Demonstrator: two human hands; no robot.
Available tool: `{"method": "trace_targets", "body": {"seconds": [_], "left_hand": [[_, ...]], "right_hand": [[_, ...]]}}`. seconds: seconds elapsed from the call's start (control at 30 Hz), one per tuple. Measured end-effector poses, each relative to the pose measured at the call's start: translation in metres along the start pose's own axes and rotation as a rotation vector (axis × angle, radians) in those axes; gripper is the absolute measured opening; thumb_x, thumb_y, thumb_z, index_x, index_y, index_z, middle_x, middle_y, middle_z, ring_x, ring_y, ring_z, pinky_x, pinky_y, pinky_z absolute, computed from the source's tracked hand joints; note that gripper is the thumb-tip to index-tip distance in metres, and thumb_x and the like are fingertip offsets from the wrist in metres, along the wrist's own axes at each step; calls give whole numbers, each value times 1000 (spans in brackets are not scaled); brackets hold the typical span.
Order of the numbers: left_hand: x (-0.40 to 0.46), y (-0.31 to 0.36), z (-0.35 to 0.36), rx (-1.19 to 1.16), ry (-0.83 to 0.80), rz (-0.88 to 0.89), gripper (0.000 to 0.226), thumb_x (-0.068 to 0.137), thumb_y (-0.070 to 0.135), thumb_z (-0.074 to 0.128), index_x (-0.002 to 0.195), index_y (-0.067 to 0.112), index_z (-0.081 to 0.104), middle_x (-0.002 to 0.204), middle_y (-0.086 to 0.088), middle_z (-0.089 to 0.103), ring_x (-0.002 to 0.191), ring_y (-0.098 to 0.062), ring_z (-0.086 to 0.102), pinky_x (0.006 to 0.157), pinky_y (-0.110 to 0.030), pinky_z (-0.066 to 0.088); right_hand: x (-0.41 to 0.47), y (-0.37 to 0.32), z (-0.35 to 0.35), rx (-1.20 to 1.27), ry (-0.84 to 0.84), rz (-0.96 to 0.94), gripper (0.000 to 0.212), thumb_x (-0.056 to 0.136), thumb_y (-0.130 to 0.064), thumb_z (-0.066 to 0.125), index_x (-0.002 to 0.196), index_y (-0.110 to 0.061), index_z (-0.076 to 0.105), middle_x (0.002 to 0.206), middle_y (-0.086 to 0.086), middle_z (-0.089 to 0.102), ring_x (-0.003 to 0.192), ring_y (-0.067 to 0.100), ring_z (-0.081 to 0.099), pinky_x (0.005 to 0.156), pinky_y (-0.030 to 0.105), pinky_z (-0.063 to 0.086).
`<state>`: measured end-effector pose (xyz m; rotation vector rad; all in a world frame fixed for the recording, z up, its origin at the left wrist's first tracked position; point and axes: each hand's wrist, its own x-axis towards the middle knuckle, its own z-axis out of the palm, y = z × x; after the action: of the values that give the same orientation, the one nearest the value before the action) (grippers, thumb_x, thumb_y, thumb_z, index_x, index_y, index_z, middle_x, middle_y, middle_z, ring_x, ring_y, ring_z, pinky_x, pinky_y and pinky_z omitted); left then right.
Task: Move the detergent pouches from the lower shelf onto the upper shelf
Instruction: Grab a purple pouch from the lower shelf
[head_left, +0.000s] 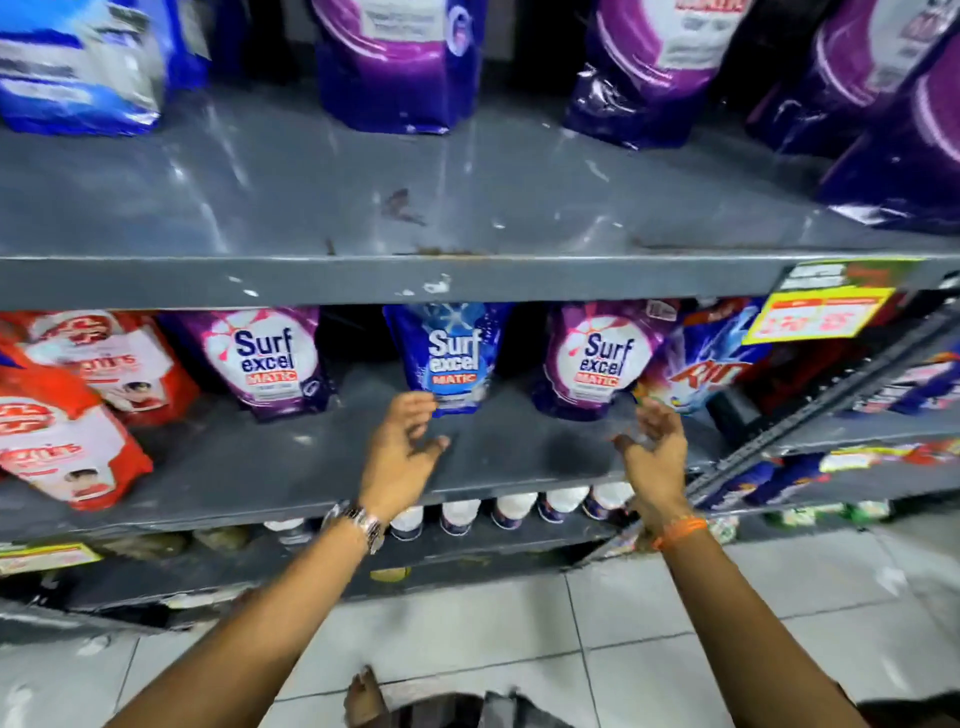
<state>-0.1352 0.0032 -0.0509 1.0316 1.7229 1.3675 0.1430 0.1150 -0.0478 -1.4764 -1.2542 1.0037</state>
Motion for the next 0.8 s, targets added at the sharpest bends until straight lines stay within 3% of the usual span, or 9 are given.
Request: {"method": "trace_targets", "body": {"seconds": [0.1,0.13,0.2,0.27,0.33,0.47,0.6,0.73,0.8], "left_hand": [[23,19,67,45,-184,17,61,78,-12,75,127,11,48,132,-7,55,120,-15,53,110,-29,42],[32,23,74,76,-199,24,69,76,-13,77,134,6,45,139,-13,51,127,-21,50,112,-32,39],[46,29,102,179,-243,47,88,72,-9,82,146,-1,35,149,-19,44,138,-29,45,116,-36,37],[58,33,132,263,-258,97,103,69,-2,86,151,-2,24,152,-19,42,140,-30,45,118,-41,36],[66,31,150,314,-246,127,111,68,4,89,152,-1,17,151,-17,44,138,-29,47,117,-42,38],[70,22,164,247,-135,95,108,73,6,86,154,6,14,150,-16,49,133,-23,52,113,-39,43],[64,14,161,228,-43,110,98,76,2,84,152,4,23,138,-20,59,123,-33,62,103,-49,53],[42,6,144,173,-22,109,94,77,-2,80,152,7,24,134,-14,59,121,-28,60,104,-43,52],[25,1,125,137,-36,102,93,78,-5,79,152,9,24,133,-8,58,120,-21,59,104,-33,52]], "right_hand": [[34,2,-21,-133,-183,36,61,88,17,58,120,-34,46,117,-7,54,99,-2,53,82,9,50],[36,-4,-16,-166,-250,26,63,88,12,62,128,-34,43,127,-4,53,108,0,53,95,14,48],[49,-7,-17,-201,-328,-27,64,88,11,64,143,-11,40,146,12,48,127,15,49,110,27,44],[66,-6,-16,-129,-368,-92,66,87,22,58,146,9,32,151,28,44,122,25,52,96,20,54],[77,-4,-12,-109,-381,-133,63,87,27,53,145,14,30,148,33,45,113,24,56,84,14,55],[86,3,-6,-100,-427,-108,59,90,16,60,144,9,37,142,26,54,121,21,53,105,36,49],[87,12,-2,-110,-376,-121,59,87,11,67,141,5,44,137,21,61,124,30,59,107,47,50],[66,13,4,-89,-416,-101,58,83,11,71,135,-6,54,125,5,67,119,29,61,103,52,53],[40,11,8,-58,-424,-138,55,83,8,73,130,-15,58,118,-6,69,116,20,64,101,44,56]]}}
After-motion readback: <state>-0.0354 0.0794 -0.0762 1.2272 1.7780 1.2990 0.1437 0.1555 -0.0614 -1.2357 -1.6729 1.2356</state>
